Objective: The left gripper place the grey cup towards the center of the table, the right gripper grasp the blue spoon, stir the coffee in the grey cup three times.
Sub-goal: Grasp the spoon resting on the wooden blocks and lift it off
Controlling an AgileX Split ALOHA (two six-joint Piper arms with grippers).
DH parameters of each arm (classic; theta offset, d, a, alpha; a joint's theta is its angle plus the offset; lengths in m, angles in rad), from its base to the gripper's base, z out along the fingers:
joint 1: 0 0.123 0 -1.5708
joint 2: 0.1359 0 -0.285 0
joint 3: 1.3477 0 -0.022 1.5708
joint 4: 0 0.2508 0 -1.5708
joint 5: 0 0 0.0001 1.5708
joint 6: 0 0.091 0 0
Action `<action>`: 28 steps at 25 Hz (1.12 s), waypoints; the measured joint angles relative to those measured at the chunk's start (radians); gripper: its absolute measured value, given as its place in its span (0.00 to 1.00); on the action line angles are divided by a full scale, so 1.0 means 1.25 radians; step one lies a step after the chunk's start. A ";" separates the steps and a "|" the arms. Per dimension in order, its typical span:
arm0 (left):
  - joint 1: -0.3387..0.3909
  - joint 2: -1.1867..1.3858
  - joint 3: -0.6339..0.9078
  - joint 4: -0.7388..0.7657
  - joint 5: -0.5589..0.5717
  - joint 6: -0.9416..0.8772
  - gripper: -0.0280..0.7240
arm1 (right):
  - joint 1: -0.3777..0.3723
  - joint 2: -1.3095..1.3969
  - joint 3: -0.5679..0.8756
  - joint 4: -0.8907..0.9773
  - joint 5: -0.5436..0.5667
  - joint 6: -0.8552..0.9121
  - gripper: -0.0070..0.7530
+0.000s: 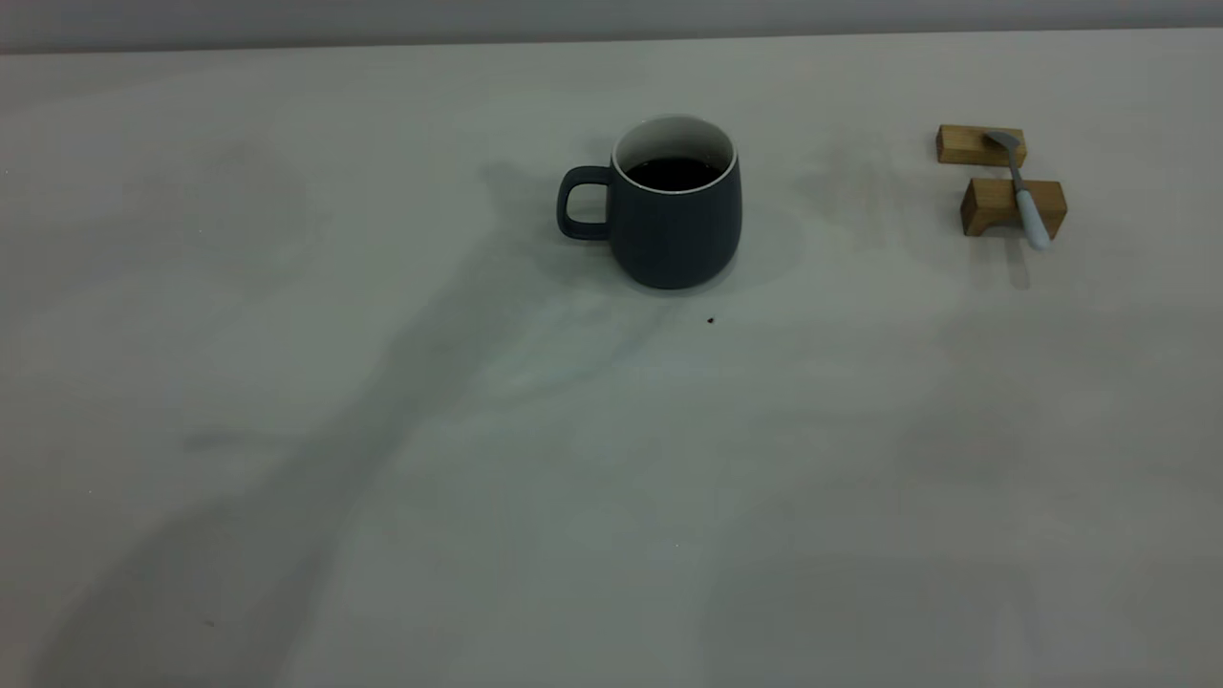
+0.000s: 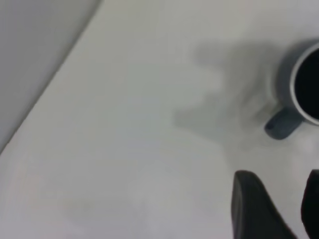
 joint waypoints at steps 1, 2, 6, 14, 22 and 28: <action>0.000 -0.022 0.018 0.007 0.000 -0.028 0.43 | 0.000 0.000 0.000 0.000 0.000 0.000 0.32; 0.000 -0.048 0.039 0.009 0.000 -0.046 0.42 | 0.000 0.000 0.000 0.000 0.000 0.000 0.32; 0.000 -0.174 0.192 0.009 0.000 -0.104 0.38 | 0.000 0.000 0.000 0.000 0.000 0.000 0.32; 0.000 -0.461 0.559 -0.017 0.000 -0.175 0.36 | 0.000 0.000 0.000 0.000 0.000 0.000 0.32; -0.001 -0.711 0.974 -0.051 0.000 -0.254 0.36 | 0.000 0.000 0.000 0.000 0.000 0.000 0.32; 0.122 -0.925 1.186 -0.081 -0.003 -0.347 0.36 | 0.000 0.000 0.000 0.000 0.000 0.000 0.32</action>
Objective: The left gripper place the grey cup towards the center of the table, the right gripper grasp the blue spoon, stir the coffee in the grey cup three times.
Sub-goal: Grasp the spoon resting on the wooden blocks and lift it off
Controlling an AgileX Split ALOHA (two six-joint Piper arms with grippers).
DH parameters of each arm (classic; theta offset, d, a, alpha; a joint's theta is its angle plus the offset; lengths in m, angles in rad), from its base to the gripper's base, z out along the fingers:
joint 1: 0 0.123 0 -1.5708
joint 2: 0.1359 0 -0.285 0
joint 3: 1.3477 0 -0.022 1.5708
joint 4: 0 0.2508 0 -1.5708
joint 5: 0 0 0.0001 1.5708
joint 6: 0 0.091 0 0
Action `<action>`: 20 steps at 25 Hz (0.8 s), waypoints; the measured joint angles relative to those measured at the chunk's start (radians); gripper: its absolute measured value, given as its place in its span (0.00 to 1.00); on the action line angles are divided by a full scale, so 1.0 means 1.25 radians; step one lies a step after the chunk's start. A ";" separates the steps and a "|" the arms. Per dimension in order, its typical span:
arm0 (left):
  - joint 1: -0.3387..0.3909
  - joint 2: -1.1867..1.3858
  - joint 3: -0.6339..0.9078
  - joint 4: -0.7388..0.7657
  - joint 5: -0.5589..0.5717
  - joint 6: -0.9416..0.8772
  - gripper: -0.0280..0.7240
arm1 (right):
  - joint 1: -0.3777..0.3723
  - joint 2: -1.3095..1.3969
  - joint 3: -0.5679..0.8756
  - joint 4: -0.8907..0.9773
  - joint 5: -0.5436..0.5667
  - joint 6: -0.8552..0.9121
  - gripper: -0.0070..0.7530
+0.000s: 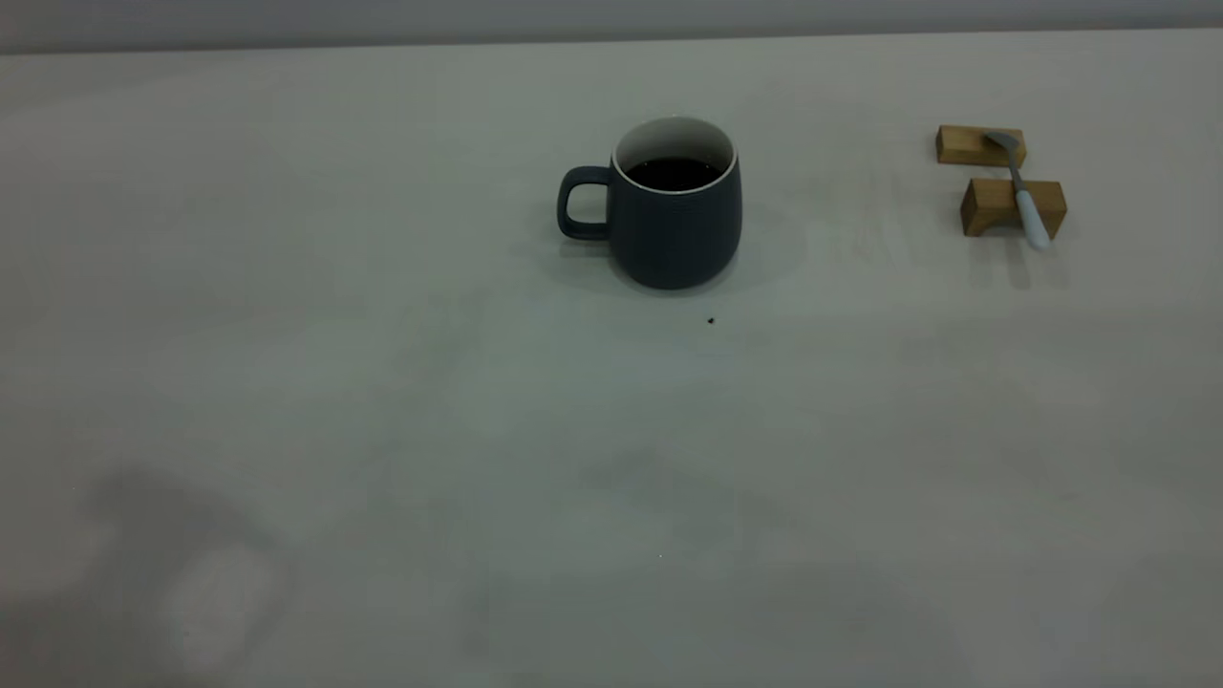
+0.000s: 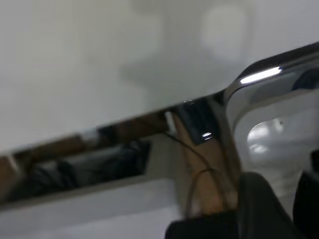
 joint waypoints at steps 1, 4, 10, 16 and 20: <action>0.041 -0.045 0.030 -0.001 -0.003 -0.010 0.36 | 0.000 0.000 0.000 0.000 0.000 0.000 0.32; 0.159 -0.175 0.105 -0.001 -0.010 -0.019 0.36 | 0.000 0.000 0.000 0.000 0.000 0.000 0.32; 0.295 -0.436 0.199 0.017 -0.021 -0.019 0.36 | 0.000 0.000 0.000 0.000 0.000 0.000 0.32; 0.316 -0.663 0.237 0.020 -0.040 -0.018 0.36 | 0.000 0.000 0.000 0.000 0.000 0.000 0.32; 0.316 -0.758 0.254 0.020 -0.024 -0.019 0.36 | 0.000 0.000 0.000 0.000 0.000 0.000 0.32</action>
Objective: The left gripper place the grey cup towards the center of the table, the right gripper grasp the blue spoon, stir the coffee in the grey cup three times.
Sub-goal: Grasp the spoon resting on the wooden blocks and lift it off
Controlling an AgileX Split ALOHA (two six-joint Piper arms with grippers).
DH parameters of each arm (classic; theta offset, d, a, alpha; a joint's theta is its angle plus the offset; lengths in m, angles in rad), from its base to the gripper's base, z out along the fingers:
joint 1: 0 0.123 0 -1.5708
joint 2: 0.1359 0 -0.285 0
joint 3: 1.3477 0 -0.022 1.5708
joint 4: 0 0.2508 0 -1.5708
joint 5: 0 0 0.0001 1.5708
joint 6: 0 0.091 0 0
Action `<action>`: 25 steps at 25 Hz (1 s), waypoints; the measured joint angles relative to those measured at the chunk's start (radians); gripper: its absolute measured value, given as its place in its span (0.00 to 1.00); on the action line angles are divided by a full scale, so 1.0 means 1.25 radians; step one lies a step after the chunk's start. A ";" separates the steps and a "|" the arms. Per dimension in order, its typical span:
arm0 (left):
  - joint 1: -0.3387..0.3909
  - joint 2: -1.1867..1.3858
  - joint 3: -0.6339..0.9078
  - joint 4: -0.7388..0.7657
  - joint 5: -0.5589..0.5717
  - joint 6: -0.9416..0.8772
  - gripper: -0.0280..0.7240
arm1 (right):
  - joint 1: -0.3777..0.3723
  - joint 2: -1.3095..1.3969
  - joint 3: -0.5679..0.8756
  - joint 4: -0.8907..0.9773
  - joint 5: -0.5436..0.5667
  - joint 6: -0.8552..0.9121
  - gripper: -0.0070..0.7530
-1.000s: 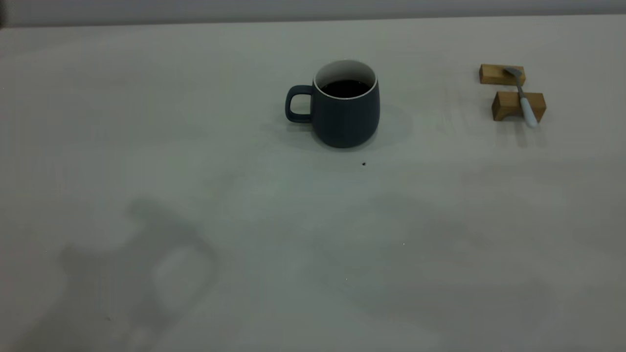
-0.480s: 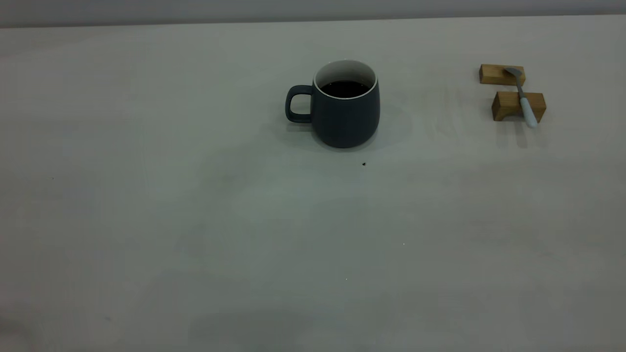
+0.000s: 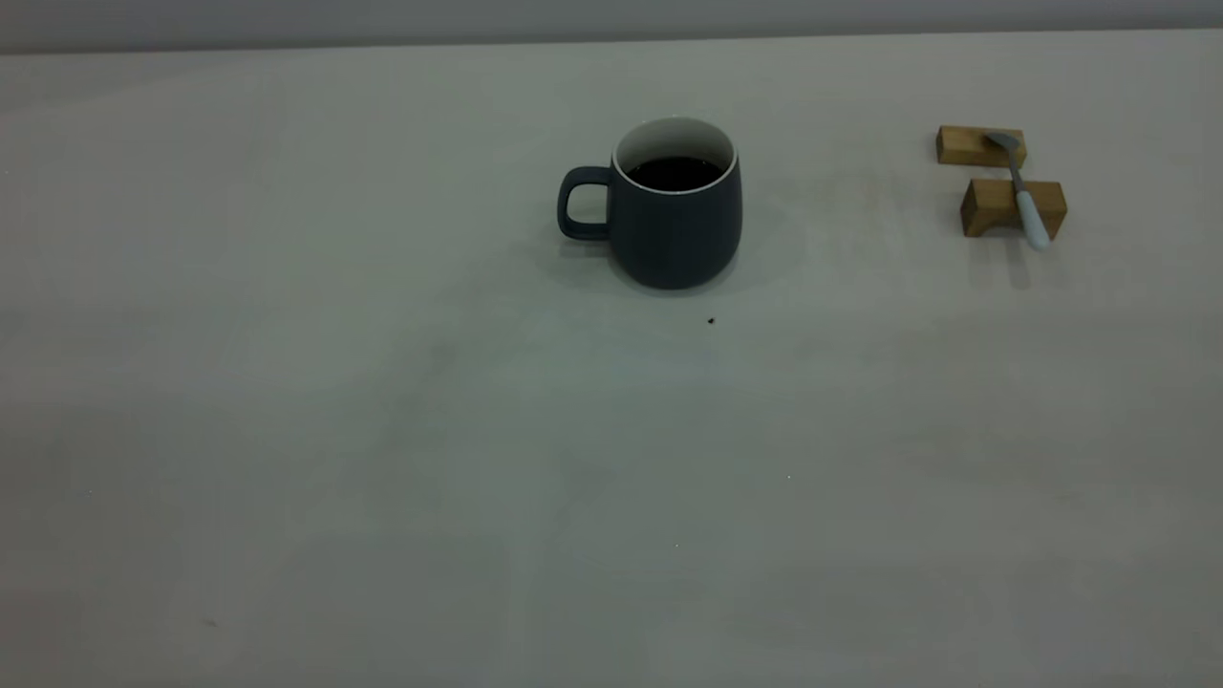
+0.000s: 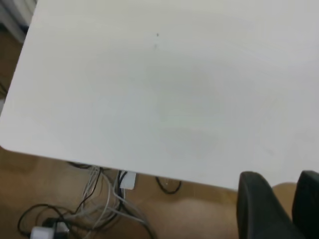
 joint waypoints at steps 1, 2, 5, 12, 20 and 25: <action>0.000 -0.013 0.003 0.000 0.004 0.000 0.36 | 0.000 0.000 0.000 0.000 0.000 0.000 0.32; 0.000 -0.026 0.003 -0.001 0.003 0.000 0.36 | 0.000 0.000 0.000 0.000 0.000 0.000 0.32; 0.000 -0.058 0.003 -0.009 0.003 0.011 0.36 | 0.000 0.000 0.000 0.000 0.000 0.000 0.32; 0.000 -0.133 0.014 -0.049 0.001 0.090 0.36 | 0.000 0.000 0.000 0.000 0.000 0.000 0.32; 0.000 -0.172 0.016 -0.066 0.000 0.114 0.36 | 0.000 0.000 0.000 0.000 0.000 0.000 0.32; 0.000 -0.172 0.016 -0.066 0.000 0.114 0.36 | 0.000 0.000 0.000 0.000 0.000 0.000 0.32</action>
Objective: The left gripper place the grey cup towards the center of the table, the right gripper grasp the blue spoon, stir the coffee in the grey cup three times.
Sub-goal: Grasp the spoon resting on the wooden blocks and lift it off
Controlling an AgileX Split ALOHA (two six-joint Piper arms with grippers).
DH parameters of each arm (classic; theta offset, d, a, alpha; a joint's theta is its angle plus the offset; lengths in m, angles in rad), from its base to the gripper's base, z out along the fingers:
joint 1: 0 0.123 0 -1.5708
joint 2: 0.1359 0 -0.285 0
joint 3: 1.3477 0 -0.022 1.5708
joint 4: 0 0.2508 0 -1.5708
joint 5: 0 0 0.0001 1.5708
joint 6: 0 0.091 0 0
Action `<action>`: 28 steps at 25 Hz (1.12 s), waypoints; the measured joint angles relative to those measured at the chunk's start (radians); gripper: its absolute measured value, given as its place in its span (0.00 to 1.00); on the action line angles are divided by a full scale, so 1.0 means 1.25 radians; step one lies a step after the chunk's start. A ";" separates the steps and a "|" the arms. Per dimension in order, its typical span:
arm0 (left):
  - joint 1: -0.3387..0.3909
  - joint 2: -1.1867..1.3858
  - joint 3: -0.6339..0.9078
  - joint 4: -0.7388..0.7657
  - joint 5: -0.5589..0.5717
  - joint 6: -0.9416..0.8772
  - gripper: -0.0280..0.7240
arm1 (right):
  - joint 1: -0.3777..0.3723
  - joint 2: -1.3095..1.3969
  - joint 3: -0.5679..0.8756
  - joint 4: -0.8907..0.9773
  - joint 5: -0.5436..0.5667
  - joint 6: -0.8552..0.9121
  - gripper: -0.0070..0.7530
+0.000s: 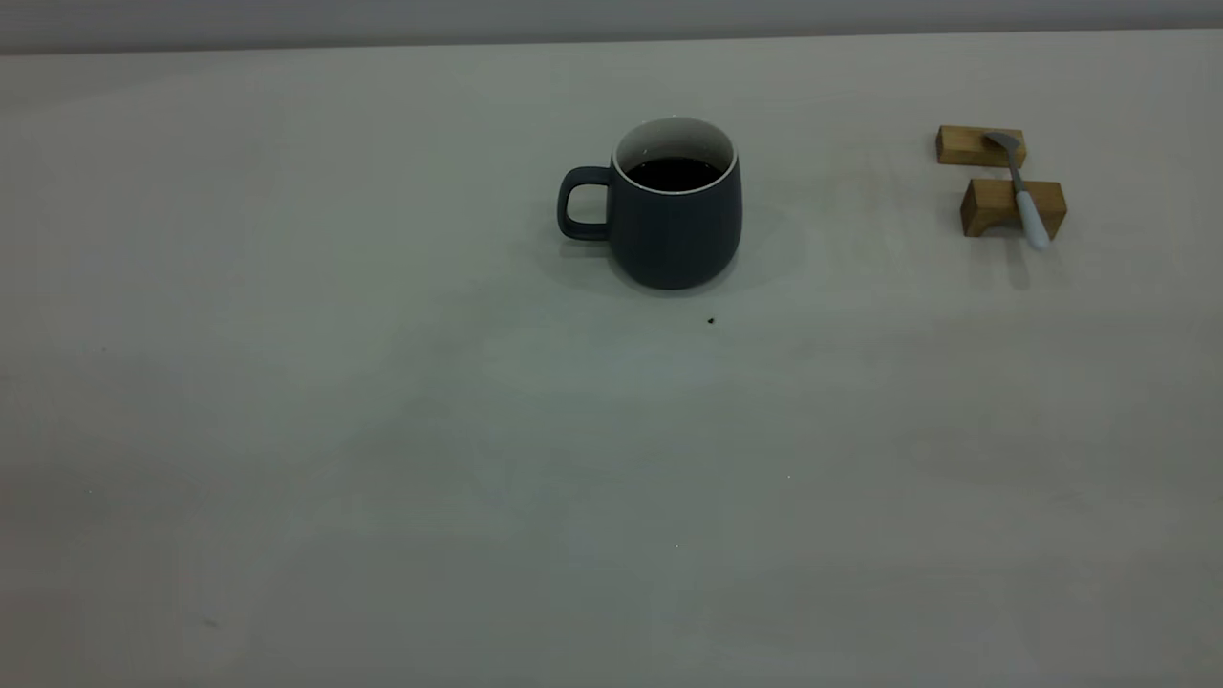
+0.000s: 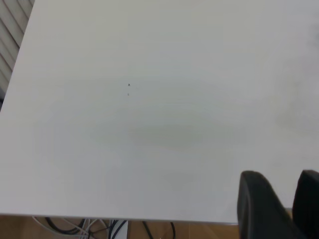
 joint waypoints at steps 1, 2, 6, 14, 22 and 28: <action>0.000 0.000 0.000 0.000 0.000 0.000 0.36 | 0.000 0.000 0.000 0.000 0.000 0.000 0.32; 0.000 0.000 0.000 0.000 0.000 0.000 0.36 | 0.000 0.000 0.000 0.000 0.000 0.000 0.32; 0.000 0.000 0.000 0.000 0.000 0.001 0.36 | 0.000 0.000 0.000 0.000 0.000 0.000 0.32; 0.000 0.000 0.000 0.000 0.000 0.001 0.36 | 0.000 0.000 0.000 0.000 0.000 0.000 0.32; 0.000 0.000 0.000 0.000 0.000 0.001 0.36 | 0.000 0.000 -0.001 0.016 0.000 0.030 0.33; 0.000 0.000 0.000 0.000 0.000 0.001 0.36 | 0.000 0.131 -0.081 0.017 -0.031 0.060 0.52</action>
